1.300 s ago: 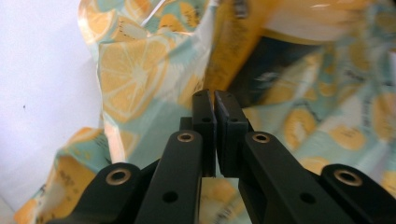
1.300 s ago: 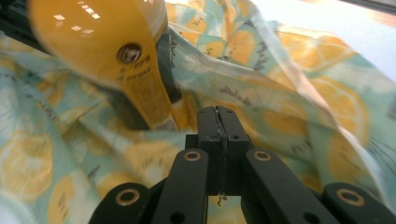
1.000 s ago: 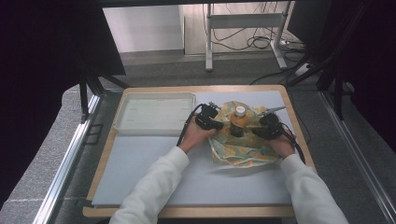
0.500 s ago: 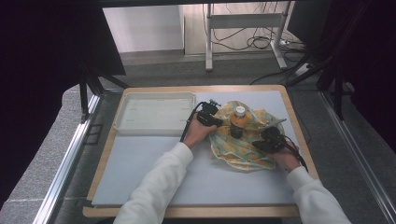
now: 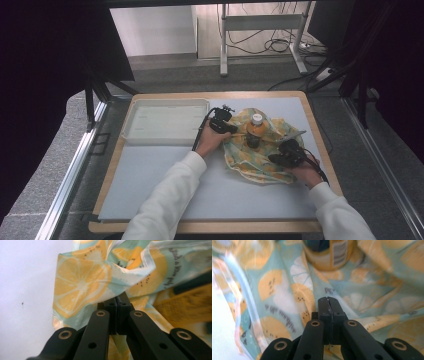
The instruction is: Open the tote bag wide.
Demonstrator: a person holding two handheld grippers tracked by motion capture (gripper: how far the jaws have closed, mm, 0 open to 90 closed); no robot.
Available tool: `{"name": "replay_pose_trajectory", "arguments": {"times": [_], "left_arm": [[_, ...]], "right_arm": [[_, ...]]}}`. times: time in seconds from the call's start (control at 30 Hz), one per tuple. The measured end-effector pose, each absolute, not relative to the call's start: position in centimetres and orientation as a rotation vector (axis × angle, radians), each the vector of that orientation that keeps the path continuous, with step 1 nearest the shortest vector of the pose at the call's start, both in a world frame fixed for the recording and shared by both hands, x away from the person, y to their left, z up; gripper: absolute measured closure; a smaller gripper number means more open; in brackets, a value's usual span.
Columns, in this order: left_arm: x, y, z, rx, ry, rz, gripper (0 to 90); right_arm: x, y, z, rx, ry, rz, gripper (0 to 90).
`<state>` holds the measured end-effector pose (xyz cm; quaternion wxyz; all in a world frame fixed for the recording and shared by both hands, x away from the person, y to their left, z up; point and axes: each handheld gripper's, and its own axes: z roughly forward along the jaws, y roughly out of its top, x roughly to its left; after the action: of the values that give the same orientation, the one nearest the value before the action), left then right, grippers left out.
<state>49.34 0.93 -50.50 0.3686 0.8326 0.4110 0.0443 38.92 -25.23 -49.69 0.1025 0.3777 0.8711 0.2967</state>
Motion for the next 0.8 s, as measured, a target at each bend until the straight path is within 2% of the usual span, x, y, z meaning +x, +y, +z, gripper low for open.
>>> {"name": "replay_pose_trajectory", "arguments": {"times": [0.47,0.8], "left_arm": [[44.2,2.1,-47.8,2.157,0.93,0.132,89.6],[43.8,0.6,-49.6,2.198,0.922,0.064,89.4]], "right_arm": [[39.6,-26.1,-46.8,1.152,2.463,0.963,89.0],[42.2,-25.1,-45.5,1.156,2.428,0.949,89.0]]}}
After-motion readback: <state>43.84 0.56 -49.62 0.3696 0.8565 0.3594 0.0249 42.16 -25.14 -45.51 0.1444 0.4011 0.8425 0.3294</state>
